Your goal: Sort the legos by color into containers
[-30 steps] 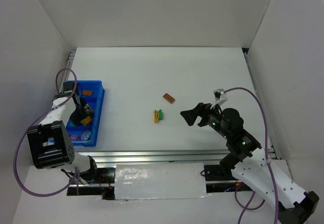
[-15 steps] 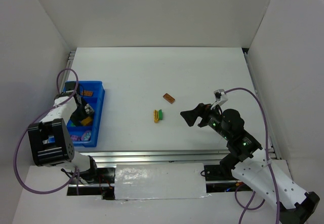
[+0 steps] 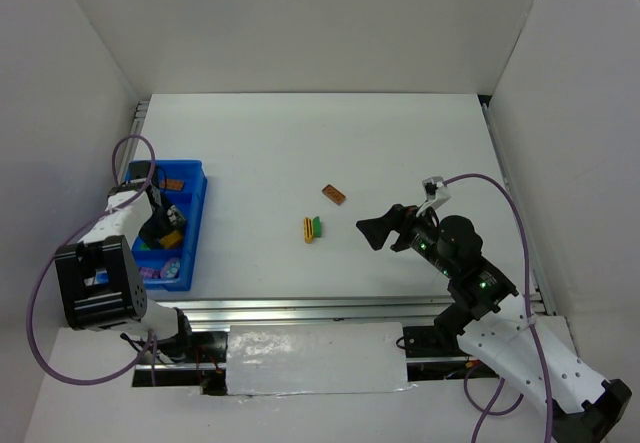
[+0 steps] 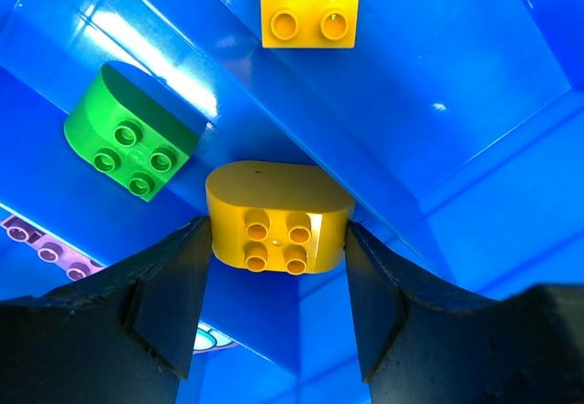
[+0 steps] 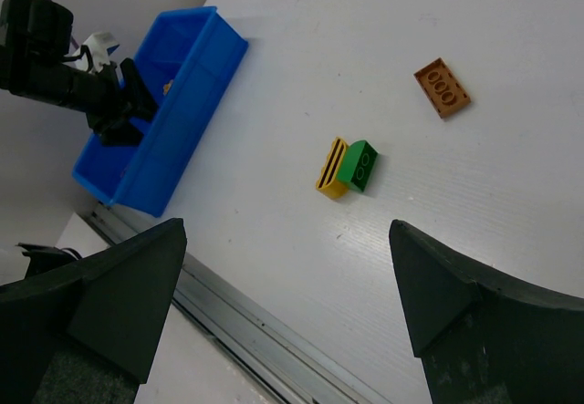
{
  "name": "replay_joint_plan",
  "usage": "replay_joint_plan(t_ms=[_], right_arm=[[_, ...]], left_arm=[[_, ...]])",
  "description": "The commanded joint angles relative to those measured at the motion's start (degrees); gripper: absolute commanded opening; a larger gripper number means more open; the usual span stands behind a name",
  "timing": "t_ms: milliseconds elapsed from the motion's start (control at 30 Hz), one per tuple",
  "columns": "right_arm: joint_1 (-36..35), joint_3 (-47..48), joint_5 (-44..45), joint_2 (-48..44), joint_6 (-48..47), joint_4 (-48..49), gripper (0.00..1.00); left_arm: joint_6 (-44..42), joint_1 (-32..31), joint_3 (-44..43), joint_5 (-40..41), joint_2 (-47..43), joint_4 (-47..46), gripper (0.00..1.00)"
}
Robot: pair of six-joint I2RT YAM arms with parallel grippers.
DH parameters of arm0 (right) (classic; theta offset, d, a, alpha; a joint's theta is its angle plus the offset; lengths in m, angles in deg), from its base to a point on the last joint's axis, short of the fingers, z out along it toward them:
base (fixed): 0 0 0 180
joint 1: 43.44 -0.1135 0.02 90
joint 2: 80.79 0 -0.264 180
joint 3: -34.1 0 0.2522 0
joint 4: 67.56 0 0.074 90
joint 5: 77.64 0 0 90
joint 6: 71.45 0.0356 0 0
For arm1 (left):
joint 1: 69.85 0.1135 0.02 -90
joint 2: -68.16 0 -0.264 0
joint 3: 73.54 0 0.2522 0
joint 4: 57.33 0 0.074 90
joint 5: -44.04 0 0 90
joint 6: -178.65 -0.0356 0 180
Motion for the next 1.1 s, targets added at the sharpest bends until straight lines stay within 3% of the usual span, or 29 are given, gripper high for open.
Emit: replay_joint_plan(t_ms=[0,500,700,733,833,933,1067], right_arm=[[-0.56,-0.03,0.98,-0.03,-0.24,1.96,1.0],[-0.56,0.32,0.9,1.47,-0.24,1.79,1.0],[-0.56,0.23,1.07,1.29,-0.24,1.7,1.0],[-0.56,0.15,0.9,1.29,-0.32,1.78,1.0],[-0.56,0.32,0.46,1.99,-0.24,2.05,1.0],[-0.56,0.23,0.54,1.82,-0.24,1.79,1.0],[-0.56,0.06,0.72,1.2,-0.24,1.87,1.0]], left_arm=[[1.02,-0.7,-0.09,-0.11,-1.56,0.47,0.02],[-1.44,-1.23,-1.93,-0.54,-7.64,2.75,0.02],[0.92,-1.23,-2.11,1.48,-6.4,5.12,0.38],[2.84,-1.23,-1.94,1.39,-6.75,5.56,0.49],[8.56,-1.32,-0.53,1.83,-9.82,6.36,0.58],[11.21,-1.41,0.88,3.49,-13.43,4.69,0.73],[15.6,-1.41,-1.23,7.8,-11.94,9.07,0.8]])
